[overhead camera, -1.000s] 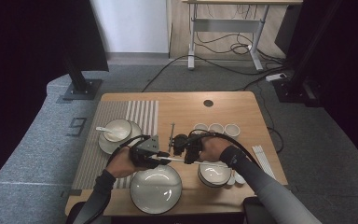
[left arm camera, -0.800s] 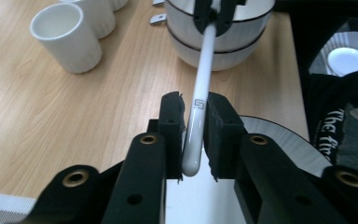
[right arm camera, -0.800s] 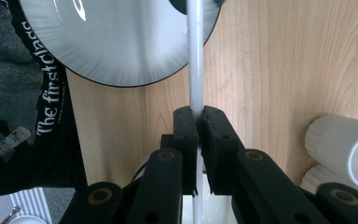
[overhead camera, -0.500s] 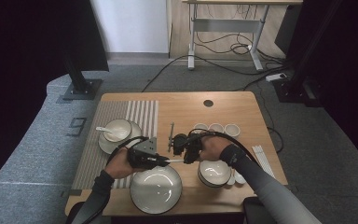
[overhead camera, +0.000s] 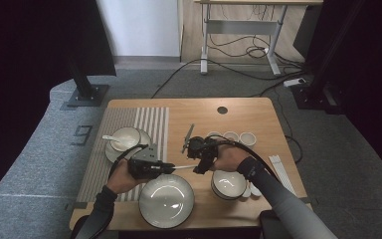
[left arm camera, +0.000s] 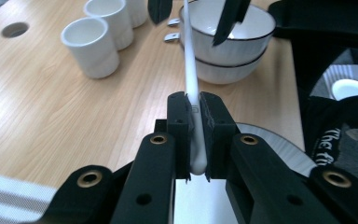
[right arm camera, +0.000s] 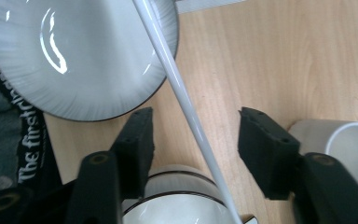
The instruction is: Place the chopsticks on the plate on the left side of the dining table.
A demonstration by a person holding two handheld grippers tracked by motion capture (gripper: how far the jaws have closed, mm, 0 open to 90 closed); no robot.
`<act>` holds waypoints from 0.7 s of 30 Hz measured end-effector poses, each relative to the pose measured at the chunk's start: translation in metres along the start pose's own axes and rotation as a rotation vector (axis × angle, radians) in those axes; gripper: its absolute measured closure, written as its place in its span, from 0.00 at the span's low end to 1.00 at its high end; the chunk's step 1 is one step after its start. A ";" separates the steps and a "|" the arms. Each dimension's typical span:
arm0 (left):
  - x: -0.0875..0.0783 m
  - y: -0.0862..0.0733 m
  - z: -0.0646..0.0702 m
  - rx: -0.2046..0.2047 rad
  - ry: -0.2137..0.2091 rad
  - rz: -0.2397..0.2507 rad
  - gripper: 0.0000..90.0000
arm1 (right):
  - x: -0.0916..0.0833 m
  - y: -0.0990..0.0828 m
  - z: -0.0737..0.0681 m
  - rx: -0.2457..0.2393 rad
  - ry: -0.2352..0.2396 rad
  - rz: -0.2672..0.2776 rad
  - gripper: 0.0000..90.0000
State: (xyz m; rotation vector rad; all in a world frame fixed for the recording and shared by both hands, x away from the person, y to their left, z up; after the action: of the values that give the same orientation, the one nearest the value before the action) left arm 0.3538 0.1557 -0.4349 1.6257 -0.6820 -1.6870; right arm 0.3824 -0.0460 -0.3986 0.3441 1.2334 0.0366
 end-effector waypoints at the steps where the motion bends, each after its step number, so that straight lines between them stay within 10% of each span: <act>1: -0.001 -0.003 -0.001 -0.009 0.006 0.005 0.93 | 0.000 -0.001 0.001 0.012 -0.005 0.007 0.47; 21: -0.031 -0.034 -0.006 -0.126 0.121 0.113 0.93 | -0.005 -0.033 0.019 0.184 -0.104 0.112 0.39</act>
State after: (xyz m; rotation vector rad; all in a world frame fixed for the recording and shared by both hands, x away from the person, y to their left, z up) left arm 0.3550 0.2018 -0.4420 1.5576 -0.5849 -1.5075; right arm 0.3928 -0.0829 -0.3974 0.5686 1.1162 0.0015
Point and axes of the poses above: each handheld gripper's, and its own axes: x roughly forward along the jaws, y roughly out of its top, z roughly to its right, the point moved 2 cm from there along x, roughly forward along the jaws, and after that the axes turned 11 degrees about -y, right-handed, at the moved point
